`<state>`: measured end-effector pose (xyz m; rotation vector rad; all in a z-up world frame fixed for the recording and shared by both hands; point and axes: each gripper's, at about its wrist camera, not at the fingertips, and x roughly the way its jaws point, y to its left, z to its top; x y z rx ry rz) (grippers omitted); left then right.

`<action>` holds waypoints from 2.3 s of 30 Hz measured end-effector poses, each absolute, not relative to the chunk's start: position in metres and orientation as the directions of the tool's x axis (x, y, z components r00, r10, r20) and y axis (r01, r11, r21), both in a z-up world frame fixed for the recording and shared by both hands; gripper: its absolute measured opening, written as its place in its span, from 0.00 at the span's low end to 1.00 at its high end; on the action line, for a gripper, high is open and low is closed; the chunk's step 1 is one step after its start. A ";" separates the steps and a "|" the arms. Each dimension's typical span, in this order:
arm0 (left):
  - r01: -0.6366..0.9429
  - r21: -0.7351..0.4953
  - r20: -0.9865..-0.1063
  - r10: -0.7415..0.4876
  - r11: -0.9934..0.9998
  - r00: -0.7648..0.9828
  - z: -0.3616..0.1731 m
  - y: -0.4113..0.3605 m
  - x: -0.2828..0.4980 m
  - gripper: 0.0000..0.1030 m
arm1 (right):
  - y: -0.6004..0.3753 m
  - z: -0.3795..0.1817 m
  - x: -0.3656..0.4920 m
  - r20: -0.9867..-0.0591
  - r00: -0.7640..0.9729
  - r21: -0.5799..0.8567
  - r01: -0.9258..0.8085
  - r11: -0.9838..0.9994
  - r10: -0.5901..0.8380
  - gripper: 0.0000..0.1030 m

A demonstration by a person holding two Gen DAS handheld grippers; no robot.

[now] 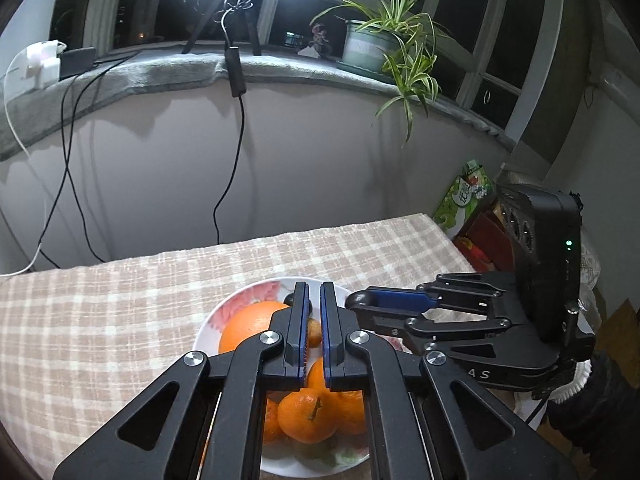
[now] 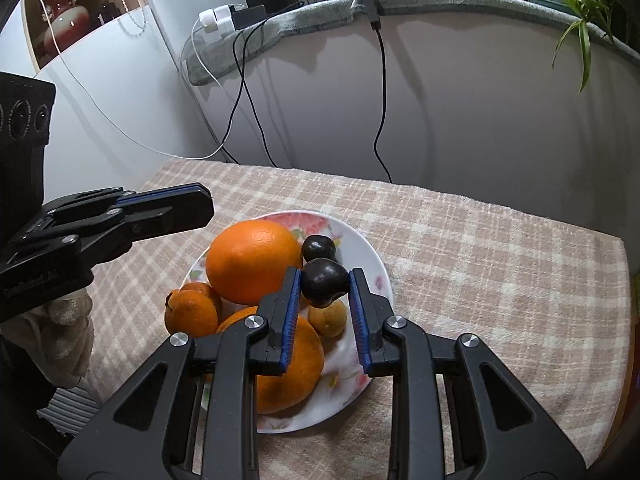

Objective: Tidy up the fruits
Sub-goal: 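Open both grippers to release the tangerine and plum onto the plate, then withdraw the left gripper from the plate toward the small tangerine on the cloth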

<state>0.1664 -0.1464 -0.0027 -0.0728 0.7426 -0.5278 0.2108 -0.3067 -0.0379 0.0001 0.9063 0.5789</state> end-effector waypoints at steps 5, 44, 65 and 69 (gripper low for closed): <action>0.429 -0.246 -0.626 -0.480 0.870 0.615 -0.002 -0.146 0.167 0.10 | -0.308 -0.040 0.214 -0.746 0.472 0.244 -0.462 0.852 0.470 0.43; 0.343 -0.224 -0.617 -0.405 0.912 0.675 0.009 -0.095 0.132 0.69 | -0.277 0.006 0.176 -0.705 0.569 0.157 -0.457 0.876 0.423 0.84; 0.249 -0.212 -0.651 -0.327 0.945 0.685 -0.021 -0.011 0.112 0.61 | -0.206 0.017 0.138 -0.689 0.508 0.131 -0.613 0.779 0.516 0.84; 0.242 -0.222 -0.675 -0.328 0.944 0.661 -0.036 0.001 0.107 0.55 | -0.190 0.011 0.128 -0.700 0.486 0.112 -0.649 0.753 0.523 0.84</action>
